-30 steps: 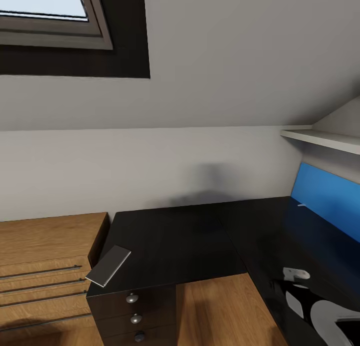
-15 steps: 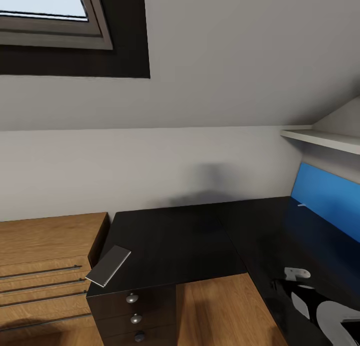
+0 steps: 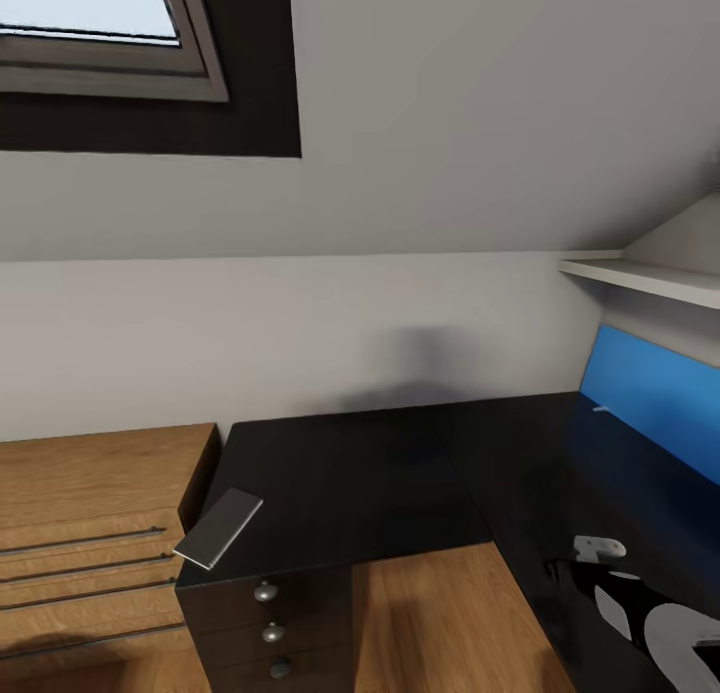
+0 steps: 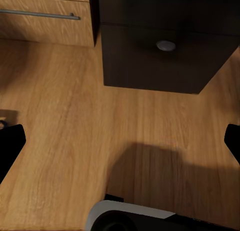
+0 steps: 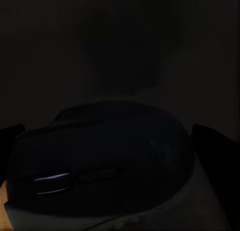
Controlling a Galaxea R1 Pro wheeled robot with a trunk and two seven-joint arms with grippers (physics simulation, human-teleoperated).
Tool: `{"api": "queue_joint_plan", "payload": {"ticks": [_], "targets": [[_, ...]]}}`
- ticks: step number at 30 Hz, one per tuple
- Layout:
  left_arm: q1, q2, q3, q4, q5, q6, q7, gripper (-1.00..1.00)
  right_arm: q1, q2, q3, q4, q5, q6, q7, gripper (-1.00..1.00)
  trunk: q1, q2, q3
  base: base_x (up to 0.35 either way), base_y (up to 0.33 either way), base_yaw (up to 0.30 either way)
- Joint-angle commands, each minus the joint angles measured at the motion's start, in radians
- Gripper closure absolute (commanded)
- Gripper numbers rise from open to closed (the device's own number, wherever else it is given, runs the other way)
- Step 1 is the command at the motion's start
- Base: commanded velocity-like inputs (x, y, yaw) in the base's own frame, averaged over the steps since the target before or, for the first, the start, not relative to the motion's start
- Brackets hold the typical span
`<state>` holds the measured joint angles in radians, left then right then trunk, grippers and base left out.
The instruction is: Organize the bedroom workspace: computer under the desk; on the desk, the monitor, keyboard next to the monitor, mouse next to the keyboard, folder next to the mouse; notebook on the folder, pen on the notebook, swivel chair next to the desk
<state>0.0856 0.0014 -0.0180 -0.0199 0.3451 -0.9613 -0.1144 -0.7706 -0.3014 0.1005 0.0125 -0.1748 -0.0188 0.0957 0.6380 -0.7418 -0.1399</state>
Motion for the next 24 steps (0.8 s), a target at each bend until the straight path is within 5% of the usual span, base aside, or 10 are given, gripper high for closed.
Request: {"api": "queue_joint_plan", "payload": {"ticks": [1, 17, 24], "targets": [[0.000, 0.000, -0.002, -0.002, 0.011, -0.001, -0.009, -1.00, -0.001, 0.000, 0.008, 0.001, -0.011, -0.003, 0.005, 1.00, 0.000, -0.001, -0.001, -0.246, 0.000, 0.000], [0.000, 0.000, -0.002, -0.002, 0.011, -0.001, -0.010, -1.00, -0.001, 0.000, 0.008, 0.001, -0.011, -0.007, 0.004, 1.00, 0.000, -0.001, -0.001, -0.302, 0.000, 0.000], [0.000, 0.000, -0.003, -0.002, 0.010, -0.001, -0.010, -1.00, -0.001, 0.001, 0.008, 0.001, -0.011, -0.007, 0.003, 1.00, 0.000, -0.001, -0.001, -0.066, 0.000, 0.000]]}}
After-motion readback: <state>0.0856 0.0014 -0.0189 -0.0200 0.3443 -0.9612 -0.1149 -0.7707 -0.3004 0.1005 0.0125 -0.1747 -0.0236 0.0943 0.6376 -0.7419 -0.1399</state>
